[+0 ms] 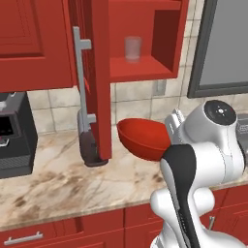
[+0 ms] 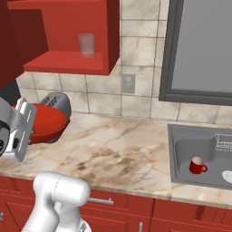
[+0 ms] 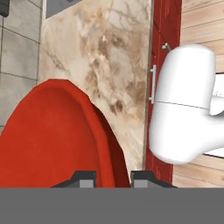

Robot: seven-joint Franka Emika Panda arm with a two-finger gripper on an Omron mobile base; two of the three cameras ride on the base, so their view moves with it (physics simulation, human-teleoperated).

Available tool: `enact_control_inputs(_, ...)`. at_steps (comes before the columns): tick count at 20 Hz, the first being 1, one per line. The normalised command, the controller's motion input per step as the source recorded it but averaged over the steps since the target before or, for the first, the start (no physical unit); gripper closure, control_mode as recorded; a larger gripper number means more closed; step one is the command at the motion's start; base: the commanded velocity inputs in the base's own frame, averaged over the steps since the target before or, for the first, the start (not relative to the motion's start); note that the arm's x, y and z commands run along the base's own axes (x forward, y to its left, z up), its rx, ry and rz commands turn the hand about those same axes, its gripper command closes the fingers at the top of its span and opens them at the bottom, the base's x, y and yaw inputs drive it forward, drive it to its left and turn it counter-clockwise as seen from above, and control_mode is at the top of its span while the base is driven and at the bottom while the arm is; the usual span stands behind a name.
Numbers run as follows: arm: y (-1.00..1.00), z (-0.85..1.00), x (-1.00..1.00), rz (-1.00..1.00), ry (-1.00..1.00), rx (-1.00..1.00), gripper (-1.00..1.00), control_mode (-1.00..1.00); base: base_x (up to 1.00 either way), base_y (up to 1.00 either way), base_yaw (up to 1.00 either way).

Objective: Pick the mug and place it in the sink. Pick the bowl and place it in the open cabinet and then close the cabinet.

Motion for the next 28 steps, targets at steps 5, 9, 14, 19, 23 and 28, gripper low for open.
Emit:
enact_control_inputs(5, 0.0, 0.0, 0.0, 0.0, 0.0, 0.0, 1.0, 1.0, -0.03, -0.27, 0.08)
enact_control_inputs(9, 0.0, 0.0, 0.0, 0.0, 0.0, 0.0, 1.0, 1.0, -0.16, -0.42, 0.04)
enact_control_inputs(14, 0.0, 0.0, 0.0, 0.0, 0.0, 0.0, 1.0, 1.0, 0.0, -0.18, 0.07)
enact_control_inputs(19, 0.0, 0.0, 0.0, 0.0, 0.0, 0.0, 1.0, 1.0, 0.07, 0.0, 0.14)
enact_control_inputs(23, 0.0, 0.0, 0.0, 0.0, 0.0, 0.0, 1.0, 1.0, 0.0, -0.13, 0.17)
enact_control_inputs(28, 0.0, 0.0, 0.0, 0.0, 0.0, 0.0, 1.0, 1.0, 0.0, -0.19, 0.07)
